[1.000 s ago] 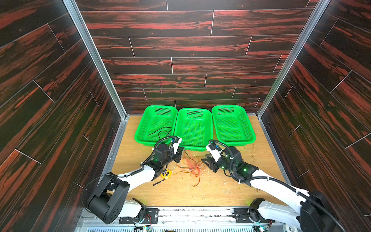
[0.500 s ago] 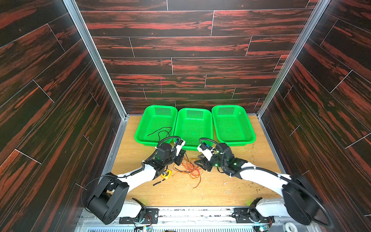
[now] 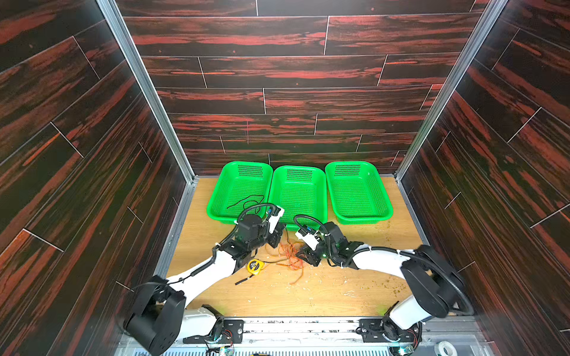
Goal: Untangle the cables
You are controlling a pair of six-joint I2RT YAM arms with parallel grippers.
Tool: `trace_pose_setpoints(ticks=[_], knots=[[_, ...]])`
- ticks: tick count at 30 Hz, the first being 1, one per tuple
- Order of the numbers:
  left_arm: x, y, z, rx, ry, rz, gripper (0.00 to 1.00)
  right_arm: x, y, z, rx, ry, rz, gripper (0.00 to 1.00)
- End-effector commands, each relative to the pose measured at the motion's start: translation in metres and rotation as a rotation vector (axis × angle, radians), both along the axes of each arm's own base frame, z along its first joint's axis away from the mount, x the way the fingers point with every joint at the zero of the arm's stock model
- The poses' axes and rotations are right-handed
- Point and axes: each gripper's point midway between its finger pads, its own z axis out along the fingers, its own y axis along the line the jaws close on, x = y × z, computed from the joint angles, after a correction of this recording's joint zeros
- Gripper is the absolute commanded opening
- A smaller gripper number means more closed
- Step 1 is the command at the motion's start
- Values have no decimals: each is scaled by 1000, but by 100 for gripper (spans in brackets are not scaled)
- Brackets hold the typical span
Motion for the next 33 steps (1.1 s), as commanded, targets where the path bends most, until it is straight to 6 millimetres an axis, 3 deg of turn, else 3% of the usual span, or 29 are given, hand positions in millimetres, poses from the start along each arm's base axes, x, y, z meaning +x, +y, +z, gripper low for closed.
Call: trace_pose_setpoints(ticks=[1, 10, 23, 26, 30, 33], knots=[[-2, -3, 37, -57, -61, -8, 0, -1, 2, -17, -35, 24, 1, 30], [-3, 1, 83, -162, -121, 23, 0, 9, 4, -25, -33, 33, -49, 13], [6, 19, 167, -205, -291, 127, 0, 16, -4, -30, -72, 26, -112, 8], [14, 31, 186, -156, -342, 172, 0, 16, -6, -27, -61, 21, -123, 7], [37, 61, 212, -141, -391, 273, 0, 16, -7, -23, -57, 16, -130, 7], [54, 77, 220, -119, -411, 323, 0, 15, -8, -19, -54, 13, -131, 7]])
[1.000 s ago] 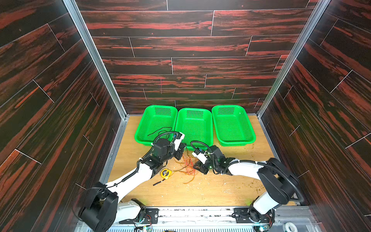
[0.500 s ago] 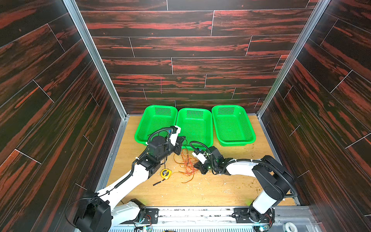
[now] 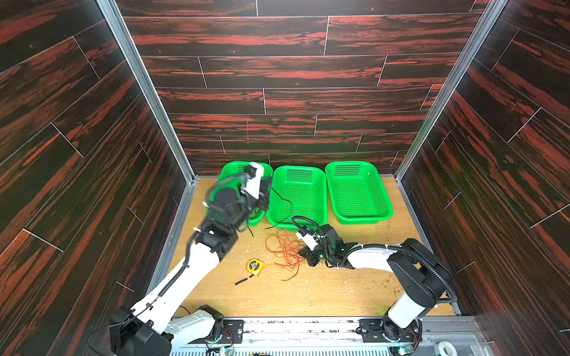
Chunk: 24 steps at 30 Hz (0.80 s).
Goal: Untangle the cables
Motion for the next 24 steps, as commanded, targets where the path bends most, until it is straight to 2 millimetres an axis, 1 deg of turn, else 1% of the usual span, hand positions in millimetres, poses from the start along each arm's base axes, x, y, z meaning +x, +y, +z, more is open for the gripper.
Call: trace_pose_setpoints(ticks=[1, 5, 7, 10, 13, 18, 22, 24], knots=[[21, 21, 4, 51, -5, 86, 0, -1, -2, 8, 4, -17, -12, 7], [55, 61, 2, 10, 18, 197, 0, -3, -2, 29, 46, -48, -4, 8], [75, 80, -5, 6, 40, 250, 0, -5, -2, 41, 66, -68, 4, 11], [102, 100, -18, -12, 77, 297, 0, -6, -3, 58, 85, -95, 7, 15], [132, 113, -41, -21, 128, 329, 0, -7, -4, 73, 104, -114, 8, 23], [173, 125, -77, -37, 191, 363, 0, -7, -9, 89, 108, -138, -9, 29], [204, 132, -104, -25, 260, 380, 0, -7, -15, 93, 90, -143, -31, 30], [215, 133, -114, -16, 287, 381, 0, -8, -17, 91, 82, -139, -40, 30]])
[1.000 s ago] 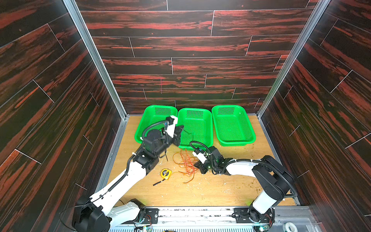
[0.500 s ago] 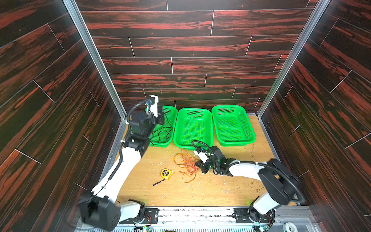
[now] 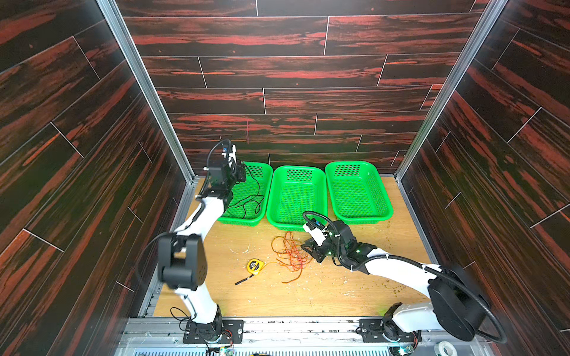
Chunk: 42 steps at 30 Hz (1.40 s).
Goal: Untangle the cables
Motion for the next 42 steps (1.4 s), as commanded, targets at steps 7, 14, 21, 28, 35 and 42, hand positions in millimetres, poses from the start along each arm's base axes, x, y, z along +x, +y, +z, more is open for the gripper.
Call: trace_pose_setpoints(ticks=[7, 14, 21, 28, 35, 42], knots=[[26, 12, -41, -2, 84, 54, 0, 0, -11, 4, -22, 9, -59, 31], [18, 11, -57, -37, 114, 52, 44, 1, -12, 6, -36, 9, -62, 33], [-24, 18, 1, -39, 8, 81, 93, 1, -14, 7, -43, 11, -69, 37], [-95, 13, 16, -79, 62, 45, 89, 4, -10, 13, -51, -2, -54, 40], [-169, -46, -21, -152, 194, -138, 68, 10, -5, 28, -44, -35, -48, 41], [-241, -128, -86, -69, 327, -393, 50, 11, -7, 33, -47, -25, -67, 42]])
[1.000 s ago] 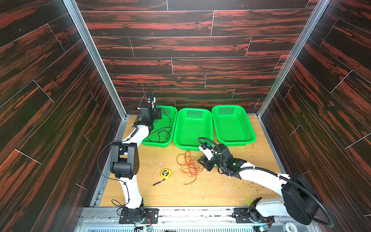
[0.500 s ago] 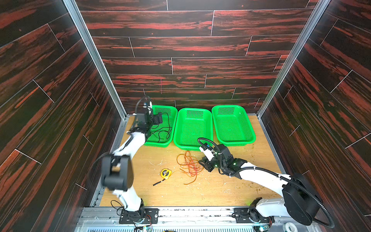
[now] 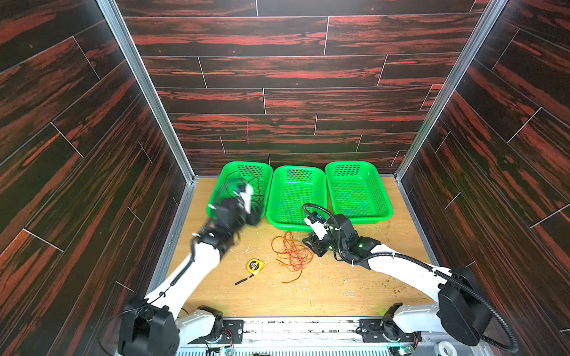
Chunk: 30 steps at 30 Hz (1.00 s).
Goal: Untangle the cables
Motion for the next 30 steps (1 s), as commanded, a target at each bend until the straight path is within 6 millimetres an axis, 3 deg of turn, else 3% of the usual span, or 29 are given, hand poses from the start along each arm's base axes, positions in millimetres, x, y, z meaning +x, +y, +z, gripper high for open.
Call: trace_pose_setpoints(ticks=[1, 6, 12, 20, 22, 30], knots=[[-28, -22, -29, 17, 70, -90, 48, -4, -2, 5, -3, 4, -1, 42], [-48, -52, -75, 69, 185, -173, 47, -8, -4, -1, -1, 37, -11, 42], [-62, -73, -104, 117, 272, -236, 49, -15, -6, -24, -28, 116, -20, 43], [-70, -71, -136, 194, 350, -228, 48, -19, 4, -52, -30, 202, -13, 44], [-69, -66, -146, 237, 387, -205, 44, -21, 11, -62, -39, 236, 1, 44], [-77, -64, -154, 261, 428, -222, 39, -20, 17, -101, -119, 304, -52, 39]])
